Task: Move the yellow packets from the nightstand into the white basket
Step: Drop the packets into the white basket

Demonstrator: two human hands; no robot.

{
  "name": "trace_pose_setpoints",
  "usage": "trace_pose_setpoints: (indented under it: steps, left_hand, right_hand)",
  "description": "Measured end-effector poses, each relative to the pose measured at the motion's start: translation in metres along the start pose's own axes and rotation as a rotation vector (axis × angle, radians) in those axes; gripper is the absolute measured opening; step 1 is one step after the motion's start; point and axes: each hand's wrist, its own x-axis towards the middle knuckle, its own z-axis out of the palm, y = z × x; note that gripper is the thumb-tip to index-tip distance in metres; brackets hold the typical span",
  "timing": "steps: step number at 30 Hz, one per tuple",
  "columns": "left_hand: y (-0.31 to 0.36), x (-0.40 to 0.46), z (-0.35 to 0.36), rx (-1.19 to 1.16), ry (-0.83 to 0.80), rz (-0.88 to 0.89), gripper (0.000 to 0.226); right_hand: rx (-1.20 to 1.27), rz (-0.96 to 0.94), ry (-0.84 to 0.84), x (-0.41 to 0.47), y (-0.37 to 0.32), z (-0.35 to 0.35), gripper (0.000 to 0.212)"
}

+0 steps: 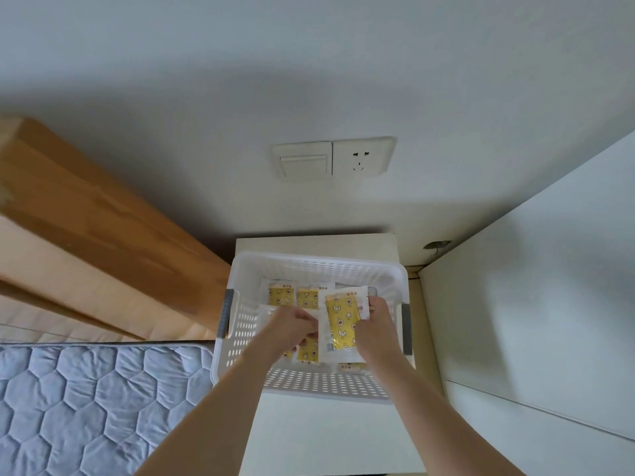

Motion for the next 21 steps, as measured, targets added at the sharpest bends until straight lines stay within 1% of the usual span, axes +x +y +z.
trace_pose_setpoints:
  steps: [3, 7, 10, 12, 16, 21]
  left_hand:
    - [-0.007, 0.018, 0.006, 0.018, -0.001, -0.010, 0.011]
    - [-0.011, 0.043, 0.011, 0.026, 0.000, 0.007, 0.022]
    - [-0.013, 0.058, 0.013, 0.055, -0.015, 0.034, 0.014]
    - [-0.013, 0.067, 0.016, 0.063, -0.009, 0.043, 0.014]
    - [-0.003, 0.080, 0.030, 0.035, 0.058, 0.031, 0.023]
    - [0.017, 0.080, 0.043, 0.108, 0.150, 0.033, 0.019]
  right_hand:
    - [-0.022, 0.017, -0.002, 0.012, 0.005, 0.006, 0.057]
    - [-0.029, 0.058, 0.000, 0.029, 0.015, 0.012, 0.058]
    - [-0.048, 0.083, 0.024, 0.043, 0.024, 0.016, 0.056]
    - [-0.063, 0.095, 0.032, 0.051, 0.028, 0.018, 0.059]
    - [-0.084, 0.086, 0.037, 0.052, 0.023, 0.016, 0.069]
    - [-0.095, 0.018, 0.068, 0.050, 0.025, 0.012, 0.083]
